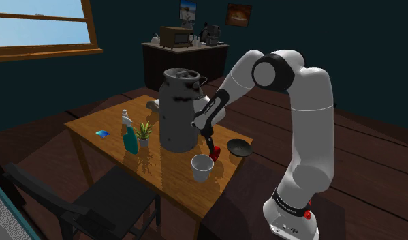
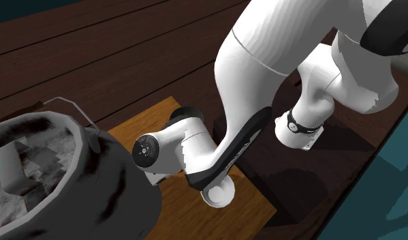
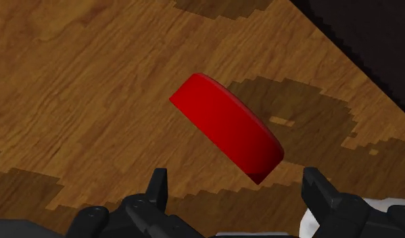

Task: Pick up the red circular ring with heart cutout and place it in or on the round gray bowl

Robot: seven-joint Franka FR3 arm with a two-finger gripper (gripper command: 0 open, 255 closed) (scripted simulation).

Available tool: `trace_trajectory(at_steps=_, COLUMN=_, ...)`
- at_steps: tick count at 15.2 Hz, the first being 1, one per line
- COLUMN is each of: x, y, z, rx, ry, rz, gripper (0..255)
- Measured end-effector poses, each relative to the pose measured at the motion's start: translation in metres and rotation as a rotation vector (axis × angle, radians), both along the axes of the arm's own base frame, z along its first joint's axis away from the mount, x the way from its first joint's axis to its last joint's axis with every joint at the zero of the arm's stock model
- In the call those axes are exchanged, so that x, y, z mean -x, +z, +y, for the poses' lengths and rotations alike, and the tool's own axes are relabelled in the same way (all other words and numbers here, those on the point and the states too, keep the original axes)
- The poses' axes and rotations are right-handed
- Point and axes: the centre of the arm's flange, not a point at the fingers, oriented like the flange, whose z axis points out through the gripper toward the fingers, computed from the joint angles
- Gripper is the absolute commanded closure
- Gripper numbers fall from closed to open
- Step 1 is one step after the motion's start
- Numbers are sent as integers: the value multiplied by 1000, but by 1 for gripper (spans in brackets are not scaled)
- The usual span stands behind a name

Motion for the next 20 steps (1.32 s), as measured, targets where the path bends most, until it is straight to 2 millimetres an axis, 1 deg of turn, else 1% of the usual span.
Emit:
trace_trajectory(at_steps=1, x=2, y=-15, z=3, rx=0, ry=4, rz=27, gripper=0)
trace_trajectory(at_steps=3, x=5, y=-29, z=7, rx=0, ry=8, rz=47, gripper=0)
trace_trajectory(at_steps=7, x=6, y=-34, z=8, rx=0, ry=9, rz=53, gripper=0)
trace_trajectory(at_steps=8, x=6, y=-34, z=8, rx=0, ry=9, rz=53, gripper=255)
trace_trajectory(at_steps=18, x=6, y=-34, z=8, rx=0, ry=10, rz=52, gripper=255)
trace_trajectory(at_steps=20, x=6, y=-28, z=8, rx=0, ry=10, rz=53, gripper=255)
